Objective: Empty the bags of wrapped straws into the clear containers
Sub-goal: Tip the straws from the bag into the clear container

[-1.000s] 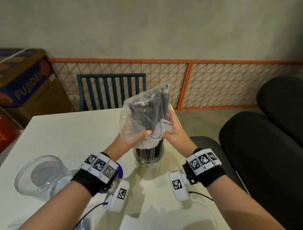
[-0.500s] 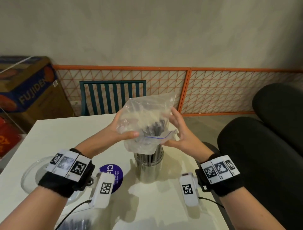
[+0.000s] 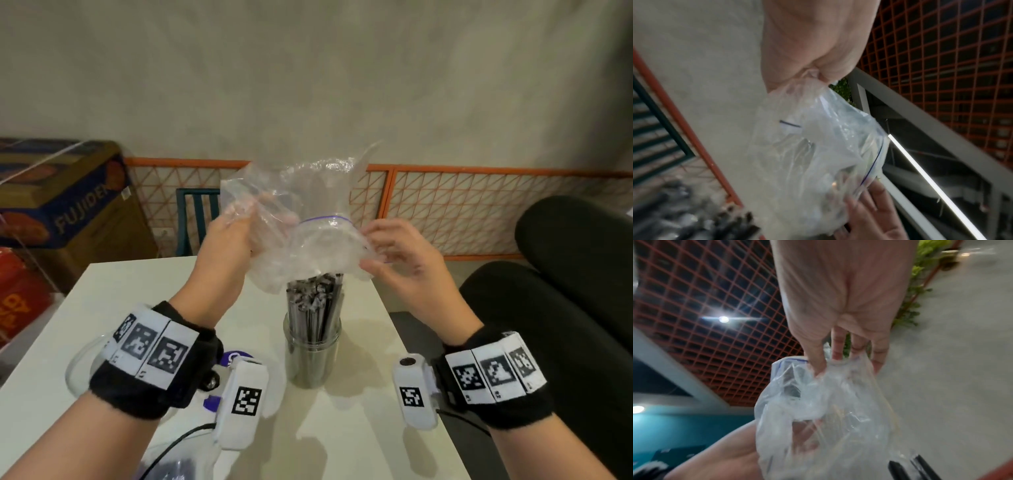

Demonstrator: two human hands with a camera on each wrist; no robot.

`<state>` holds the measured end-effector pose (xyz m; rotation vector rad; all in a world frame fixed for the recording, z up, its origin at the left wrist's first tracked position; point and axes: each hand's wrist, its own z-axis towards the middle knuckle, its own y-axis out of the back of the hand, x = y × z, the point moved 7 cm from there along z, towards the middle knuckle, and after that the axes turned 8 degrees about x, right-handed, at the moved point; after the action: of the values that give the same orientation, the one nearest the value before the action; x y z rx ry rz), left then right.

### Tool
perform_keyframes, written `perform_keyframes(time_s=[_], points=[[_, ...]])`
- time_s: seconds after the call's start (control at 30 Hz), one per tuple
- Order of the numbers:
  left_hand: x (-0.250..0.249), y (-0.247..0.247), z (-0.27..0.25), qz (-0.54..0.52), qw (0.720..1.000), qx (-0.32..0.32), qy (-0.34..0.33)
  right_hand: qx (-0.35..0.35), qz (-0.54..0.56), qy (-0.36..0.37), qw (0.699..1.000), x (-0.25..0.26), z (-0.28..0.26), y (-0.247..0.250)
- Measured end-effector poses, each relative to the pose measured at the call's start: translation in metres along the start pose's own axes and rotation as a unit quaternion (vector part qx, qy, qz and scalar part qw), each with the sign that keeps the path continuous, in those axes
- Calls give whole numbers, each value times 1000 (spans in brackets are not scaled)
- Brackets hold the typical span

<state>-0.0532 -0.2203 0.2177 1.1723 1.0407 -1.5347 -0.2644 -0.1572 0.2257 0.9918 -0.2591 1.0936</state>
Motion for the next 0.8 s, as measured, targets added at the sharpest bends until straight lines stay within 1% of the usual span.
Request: perform_keyframes(time_s=[0.07, 0.1, 0.13, 0.17, 0.2, 0.23, 0.27, 0.3, 0.33, 0.37, 0.4, 0.43, 0.47, 0.5, 0.53, 0.57, 0.6, 0.63, 0.7, 0.73, 0.8], points=[[-6, 0, -7, -51, 999, -4, 6, 6, -66, 37, 997, 12, -13, 4], [-8, 0, -11, -81, 997, -2, 11, 21, -98, 48, 994, 14, -22, 3], [-8, 0, -15, -105, 994, -1, 19, 55, -123, 42, 990, 13, -33, 0], [-8, 1, -21, -118, 993, 1, 28, 104, -139, 16, 985, 7, -45, -6], [-7, 0, -27, -107, 994, -1, 35, 167, -148, -23, 974, 1, -57, -13], [-5, 0, -33, -73, 997, -1, 38, 228, -150, -63, 960, -3, -69, -17], [-4, -2, -39, -27, 999, 3, 39, 272, -135, -98, 948, -3, -80, -17], [-1, -7, -45, 17, 999, 15, 44, 286, -97, -121, 946, 6, -86, -12], [2, -14, -54, 62, 996, 41, 53, 268, -43, -131, 953, 21, -87, -5], [7, -23, -61, 110, 989, 80, 61, 233, 17, -128, 964, 39, -85, 4], [11, -33, -69, 156, 978, 124, 66, 187, 51, -113, 975, 57, -82, 12], [17, -42, -76, 193, 965, 160, 71, 143, 47, -90, 984, 73, -78, 16], [21, -49, -82, 212, 956, 187, 76, 110, 4, -72, 991, 86, -74, 15], [23, -55, -87, 213, 952, 207, 76, 90, -78, -68, 991, 93, -69, 9], [23, -62, -90, 203, 951, 222, 71, 94, -178, -79, 976, 94, -64, -1], [22, -67, -93, 188, 953, 230, 62, 118, -253, -115, 953, 86, -61, -13], [19, -71, -94, 173, 957, 228, 49, 139, -289, -162, 933, 75, -60, -23], [15, -73, -95, 162, 962, 218, 36, 142, -285, -197, 927, 65, -59, -29], [13, -73, -98, 142, 968, 205, 20, 98, -225, -218, 945, 55, -58, -33], [18, -74, -101, 145, 964, 222, 24, 87, -207, -221, 949, 51, -58, -34], [36, -79, -112, 176, 942, 281, 52, 110, -212, -226, 944, 47, -57, -42]])
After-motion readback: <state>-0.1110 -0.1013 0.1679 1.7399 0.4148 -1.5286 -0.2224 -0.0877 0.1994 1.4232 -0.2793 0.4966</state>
